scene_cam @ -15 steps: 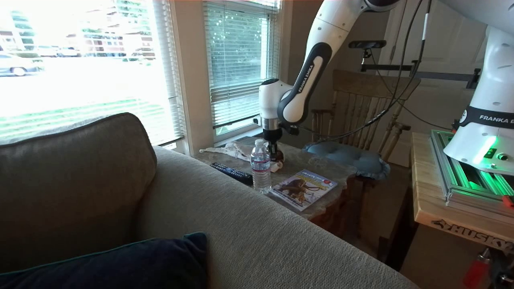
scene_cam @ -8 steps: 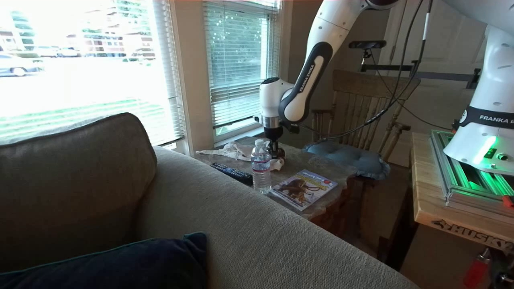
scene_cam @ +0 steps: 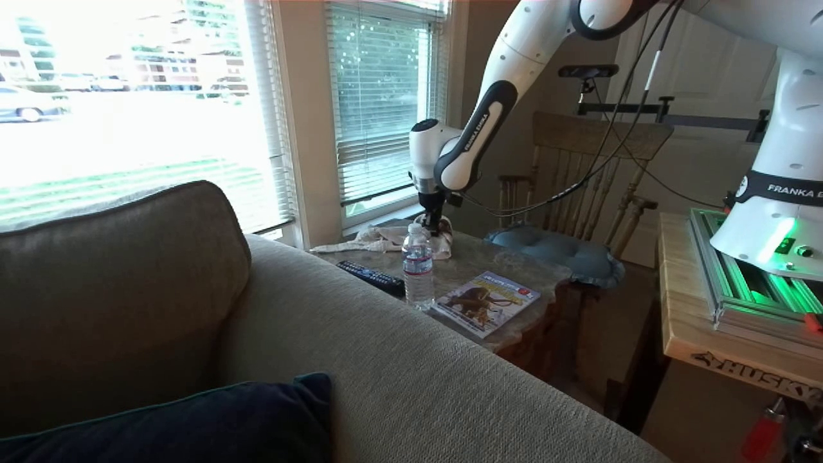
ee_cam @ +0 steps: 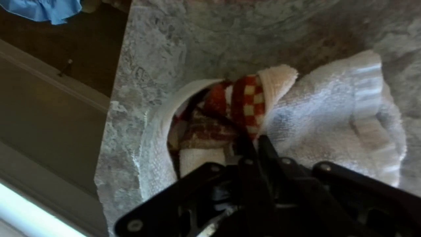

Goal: Move the black remote to the left and wipe the table with the white cloth

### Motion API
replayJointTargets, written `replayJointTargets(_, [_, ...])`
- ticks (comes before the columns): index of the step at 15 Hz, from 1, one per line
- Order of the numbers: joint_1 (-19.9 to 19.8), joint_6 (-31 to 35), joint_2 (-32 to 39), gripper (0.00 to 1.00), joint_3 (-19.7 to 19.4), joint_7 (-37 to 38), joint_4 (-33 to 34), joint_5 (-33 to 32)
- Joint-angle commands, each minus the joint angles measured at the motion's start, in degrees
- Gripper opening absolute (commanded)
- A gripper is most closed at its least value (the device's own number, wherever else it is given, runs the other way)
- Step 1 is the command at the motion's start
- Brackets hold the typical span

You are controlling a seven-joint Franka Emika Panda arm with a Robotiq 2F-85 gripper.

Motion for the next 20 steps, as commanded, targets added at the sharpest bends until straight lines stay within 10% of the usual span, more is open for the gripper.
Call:
replayJointTargets(1, [0.6,-4.1,6.4,0.02,-2.0,5.2,8.7,0.7])
replayJointTargets(20, [8.0,-3.8,6.1,0.02,-0.6,2.8,6.2,-3.2])
